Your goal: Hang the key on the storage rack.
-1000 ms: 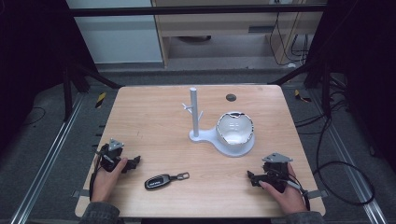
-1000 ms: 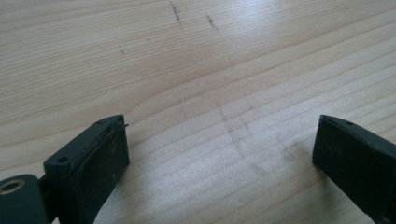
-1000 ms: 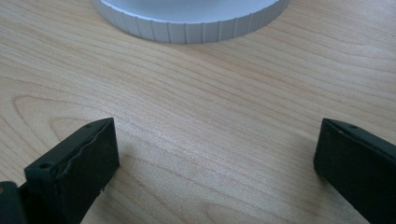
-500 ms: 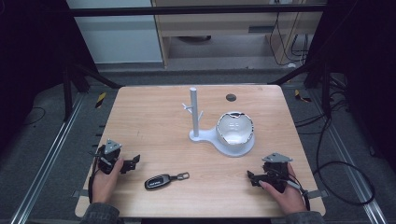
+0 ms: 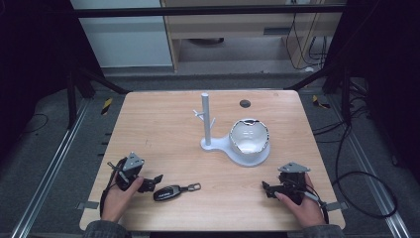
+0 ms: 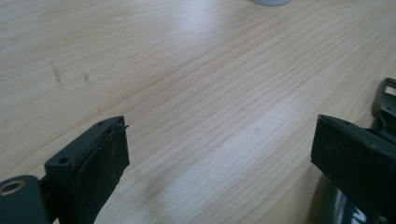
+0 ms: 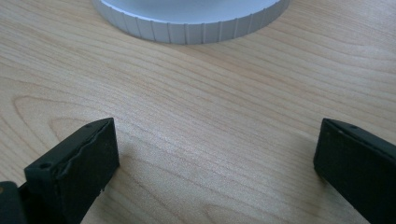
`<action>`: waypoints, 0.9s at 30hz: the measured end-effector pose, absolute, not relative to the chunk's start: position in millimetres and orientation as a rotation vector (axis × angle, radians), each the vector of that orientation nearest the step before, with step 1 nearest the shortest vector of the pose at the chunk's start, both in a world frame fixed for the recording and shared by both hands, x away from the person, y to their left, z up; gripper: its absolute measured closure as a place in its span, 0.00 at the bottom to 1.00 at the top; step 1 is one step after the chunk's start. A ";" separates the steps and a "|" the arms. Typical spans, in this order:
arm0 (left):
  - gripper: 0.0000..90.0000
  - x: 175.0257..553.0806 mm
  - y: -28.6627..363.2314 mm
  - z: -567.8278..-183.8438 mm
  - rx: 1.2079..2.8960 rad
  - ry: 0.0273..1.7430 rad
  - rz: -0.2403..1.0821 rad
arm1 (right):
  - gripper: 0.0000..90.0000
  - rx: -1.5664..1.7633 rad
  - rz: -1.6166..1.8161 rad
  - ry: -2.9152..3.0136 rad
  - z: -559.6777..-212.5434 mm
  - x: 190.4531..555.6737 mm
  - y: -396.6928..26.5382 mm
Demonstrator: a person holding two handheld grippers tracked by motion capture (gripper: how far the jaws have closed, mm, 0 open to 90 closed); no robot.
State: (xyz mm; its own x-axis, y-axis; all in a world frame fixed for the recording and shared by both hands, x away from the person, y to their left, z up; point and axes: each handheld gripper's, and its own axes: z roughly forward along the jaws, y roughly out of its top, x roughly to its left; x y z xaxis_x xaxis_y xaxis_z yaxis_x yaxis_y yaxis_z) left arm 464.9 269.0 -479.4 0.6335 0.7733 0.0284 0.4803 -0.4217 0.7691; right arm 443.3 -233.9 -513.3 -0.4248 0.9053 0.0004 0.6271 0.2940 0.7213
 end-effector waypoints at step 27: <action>0.21 466.8 129.8 -438.3 2.829 0.452 0.277 | 0.00 1.358 0.919 2.163 -513.2 444.1 -234.2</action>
State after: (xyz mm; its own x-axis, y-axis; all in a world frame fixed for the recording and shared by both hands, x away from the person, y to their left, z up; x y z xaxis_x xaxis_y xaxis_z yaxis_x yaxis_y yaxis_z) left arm 466.8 129.8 -438.3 0.9334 0.3282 0.1448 0.2781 -0.9170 0.2861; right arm 444.1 -234.2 -513.2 -0.4320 0.9019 -0.0067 0.6214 0.3030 0.7225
